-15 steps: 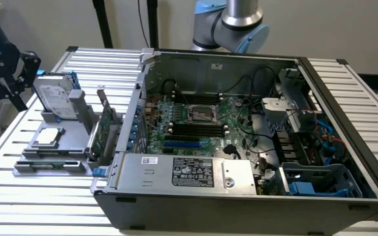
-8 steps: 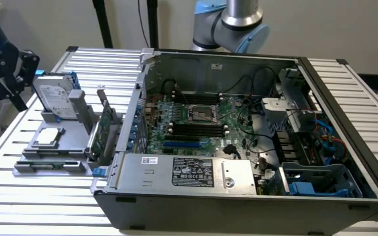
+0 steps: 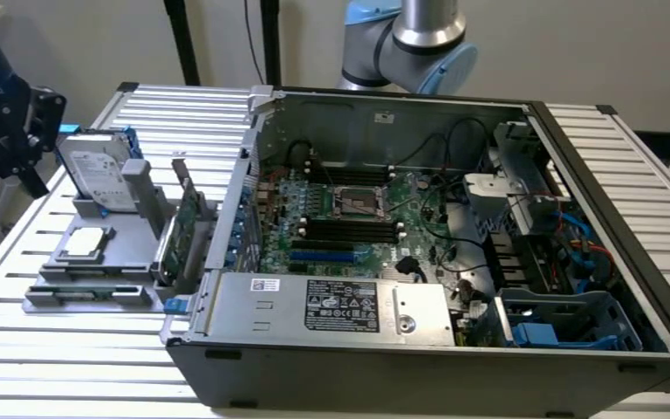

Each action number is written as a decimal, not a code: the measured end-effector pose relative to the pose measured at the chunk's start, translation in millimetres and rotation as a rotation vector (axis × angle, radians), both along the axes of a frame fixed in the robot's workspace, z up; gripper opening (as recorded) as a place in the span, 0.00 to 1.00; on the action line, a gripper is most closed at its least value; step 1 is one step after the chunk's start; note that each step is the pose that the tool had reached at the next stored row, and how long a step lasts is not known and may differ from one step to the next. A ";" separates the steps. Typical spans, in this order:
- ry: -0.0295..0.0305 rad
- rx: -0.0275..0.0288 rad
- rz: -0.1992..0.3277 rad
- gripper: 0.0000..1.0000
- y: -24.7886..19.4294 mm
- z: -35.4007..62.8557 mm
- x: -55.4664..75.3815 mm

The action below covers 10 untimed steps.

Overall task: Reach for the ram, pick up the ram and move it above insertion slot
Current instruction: 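Pick up the ram and move it above insertion slot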

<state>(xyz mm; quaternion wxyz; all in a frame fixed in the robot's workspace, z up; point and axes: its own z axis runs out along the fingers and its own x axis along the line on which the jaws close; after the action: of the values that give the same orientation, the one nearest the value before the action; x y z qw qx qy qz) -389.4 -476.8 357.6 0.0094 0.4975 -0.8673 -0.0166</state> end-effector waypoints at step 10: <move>-0.0007 -0.0001 0.182 0.11 0.0 0.0 0.0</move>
<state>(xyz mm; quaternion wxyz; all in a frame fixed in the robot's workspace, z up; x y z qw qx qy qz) -389.4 -476.8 357.6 0.0107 0.5742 -0.8185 -0.0155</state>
